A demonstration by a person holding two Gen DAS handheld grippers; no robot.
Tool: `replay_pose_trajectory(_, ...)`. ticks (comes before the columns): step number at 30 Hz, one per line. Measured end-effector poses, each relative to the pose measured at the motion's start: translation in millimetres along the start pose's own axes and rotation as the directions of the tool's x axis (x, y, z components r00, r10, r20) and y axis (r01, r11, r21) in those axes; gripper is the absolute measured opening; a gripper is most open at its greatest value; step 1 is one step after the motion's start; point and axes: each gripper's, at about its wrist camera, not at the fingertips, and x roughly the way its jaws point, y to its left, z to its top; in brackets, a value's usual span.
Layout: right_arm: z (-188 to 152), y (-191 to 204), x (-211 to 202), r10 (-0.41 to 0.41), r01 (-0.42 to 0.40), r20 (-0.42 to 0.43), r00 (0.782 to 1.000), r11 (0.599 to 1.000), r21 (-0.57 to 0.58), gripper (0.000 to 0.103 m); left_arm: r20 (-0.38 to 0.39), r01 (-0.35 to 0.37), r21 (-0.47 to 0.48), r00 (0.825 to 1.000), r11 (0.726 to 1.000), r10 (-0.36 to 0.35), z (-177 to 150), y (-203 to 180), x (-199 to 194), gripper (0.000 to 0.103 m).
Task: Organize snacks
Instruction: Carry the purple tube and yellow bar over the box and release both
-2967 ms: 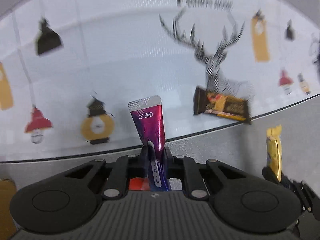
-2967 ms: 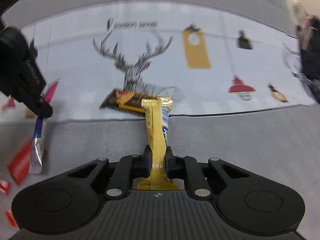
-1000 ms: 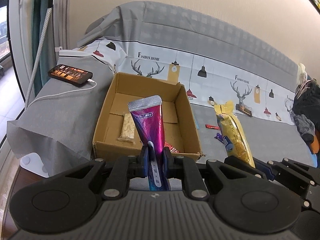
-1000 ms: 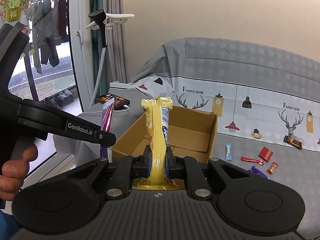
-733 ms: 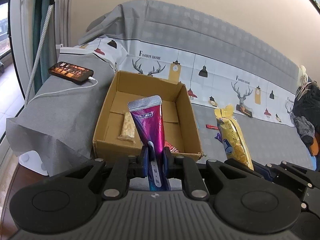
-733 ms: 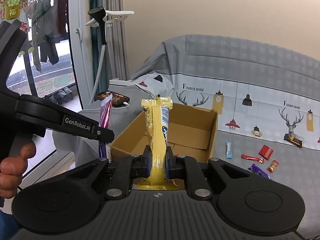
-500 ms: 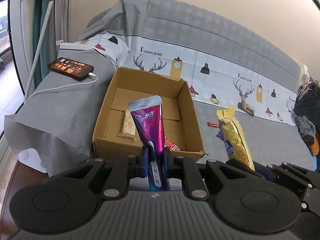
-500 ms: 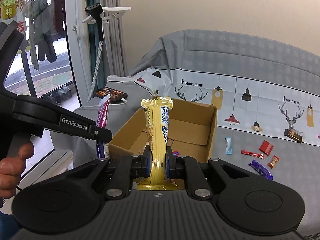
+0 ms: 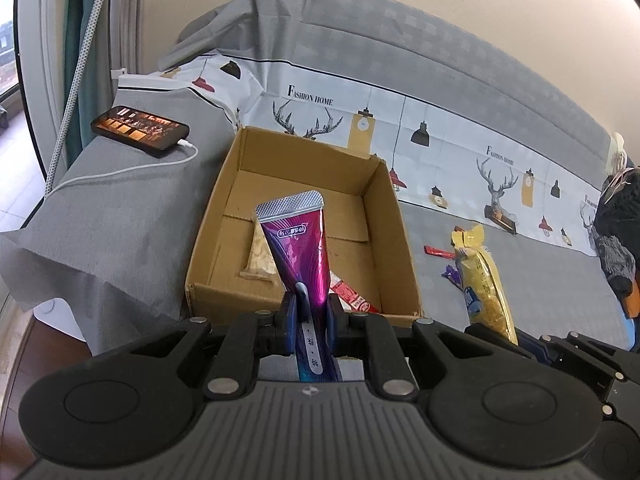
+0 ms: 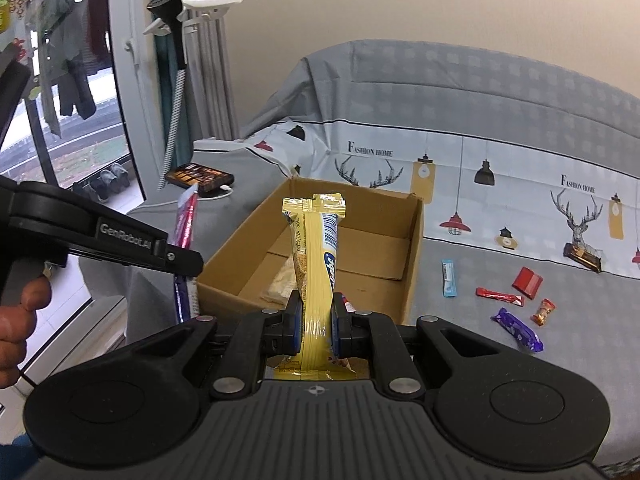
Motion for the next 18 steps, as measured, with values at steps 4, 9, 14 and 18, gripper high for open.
replay_pose_trajectory(4,4.4,-1.0,11.0,-0.007,0.007,-0.010,1.000,1.000,0.005,0.014,0.002,-0.001,-0.012,1.000,1.000,0.001,10.0,4.6,7.9,0.016)
replay_pose_trajectory(9,13.6,-4.1,27.6,-0.010,0.010,-0.022,1.000,1.000,0.010,0.014,0.002,-0.005,-0.032,1.000,0.999,0.006,27.2,11.3,21.0,0.016)
replay_pose_trajectory(14,21.1,-6.6,48.3,-0.007,0.007,-0.044,0.999,1.000,0.012,0.014,0.003,-0.009,-0.041,1.000,0.999,0.009,43.9,16.8,35.9,0.016)
replay_pose_trajectory(18,27.7,-9.1,67.4,-0.002,0.003,-0.064,0.998,1.000,0.013,0.014,-0.013,-0.011,-0.045,1.000,0.999,0.011,56.7,19.7,53.5,0.016)
